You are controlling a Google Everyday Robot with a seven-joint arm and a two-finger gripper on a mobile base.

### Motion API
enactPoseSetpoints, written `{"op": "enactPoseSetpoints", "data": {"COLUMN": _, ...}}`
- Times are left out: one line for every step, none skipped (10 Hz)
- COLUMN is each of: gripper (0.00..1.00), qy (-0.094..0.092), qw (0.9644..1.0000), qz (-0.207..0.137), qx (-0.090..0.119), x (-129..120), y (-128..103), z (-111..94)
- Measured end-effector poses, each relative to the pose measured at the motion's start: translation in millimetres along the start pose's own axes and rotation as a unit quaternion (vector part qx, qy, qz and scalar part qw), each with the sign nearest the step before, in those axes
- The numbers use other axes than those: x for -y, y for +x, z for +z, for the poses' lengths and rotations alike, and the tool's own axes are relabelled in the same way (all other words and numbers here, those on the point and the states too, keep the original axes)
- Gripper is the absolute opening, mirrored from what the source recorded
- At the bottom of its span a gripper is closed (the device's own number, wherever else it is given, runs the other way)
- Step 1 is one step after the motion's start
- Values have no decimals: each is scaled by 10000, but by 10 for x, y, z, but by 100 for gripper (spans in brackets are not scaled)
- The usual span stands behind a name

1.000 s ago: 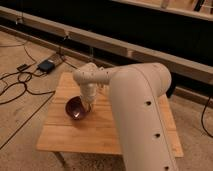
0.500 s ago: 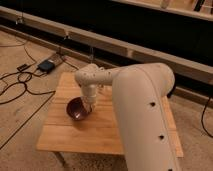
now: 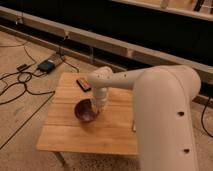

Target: Drag the ceramic bowl in a circle

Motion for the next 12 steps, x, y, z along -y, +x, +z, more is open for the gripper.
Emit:
{"op": "enactPoseSetpoints", "data": {"gripper": 0, "qy": -37, "qw": 9999, "qz": 139, "qx": 58, "x": 104, "y": -67, "z": -33}}
{"op": "enactPoseSetpoints", "data": {"gripper": 0, "qy": -31, "qw": 9994, "qz": 332, "qx": 123, "x": 273, "y": -179, "z": -81}}
{"op": "enactPoseSetpoints", "data": {"gripper": 0, "qy": -39, "qw": 9988, "qz": 459, "qx": 179, "x": 367, "y": -281, "z": -129}}
{"op": "enactPoseSetpoints", "data": {"gripper": 0, "qy": -44, "qw": 9982, "qz": 561, "qx": 204, "x": 420, "y": -372, "z": -164}}
{"op": "enactPoseSetpoints", "data": {"gripper": 0, "qy": -50, "qw": 9981, "qz": 569, "qx": 237, "x": 419, "y": -473, "z": -217}}
{"op": "enactPoseSetpoints", "data": {"gripper": 0, "qy": -28, "qw": 9984, "qz": 516, "qx": 238, "x": 368, "y": -542, "z": -248}}
{"op": "enactPoseSetpoints", "data": {"gripper": 0, "qy": -30, "qw": 9992, "qz": 331, "qx": 227, "x": 170, "y": -609, "z": -257}}
{"op": "enactPoseSetpoints", "data": {"gripper": 0, "qy": -35, "qw": 9996, "qz": 201, "qx": 202, "x": 24, "y": -625, "z": -249}}
{"op": "enactPoseSetpoints", "data": {"gripper": 0, "qy": -36, "qw": 9998, "qz": 16, "qx": 169, "x": -162, "y": -622, "z": -227}}
{"op": "enactPoseSetpoints", "data": {"gripper": 0, "qy": -59, "qw": 9997, "qz": -214, "qx": 133, "x": -377, "y": -589, "z": -201}}
{"op": "enactPoseSetpoints", "data": {"gripper": 0, "qy": -77, "qw": 9990, "qz": -442, "qx": 92, "x": -571, "y": -527, "z": -174}}
{"op": "enactPoseSetpoints", "data": {"gripper": 0, "qy": -96, "qw": 9977, "qz": -675, "qx": 34, "x": -751, "y": -429, "z": -145}}
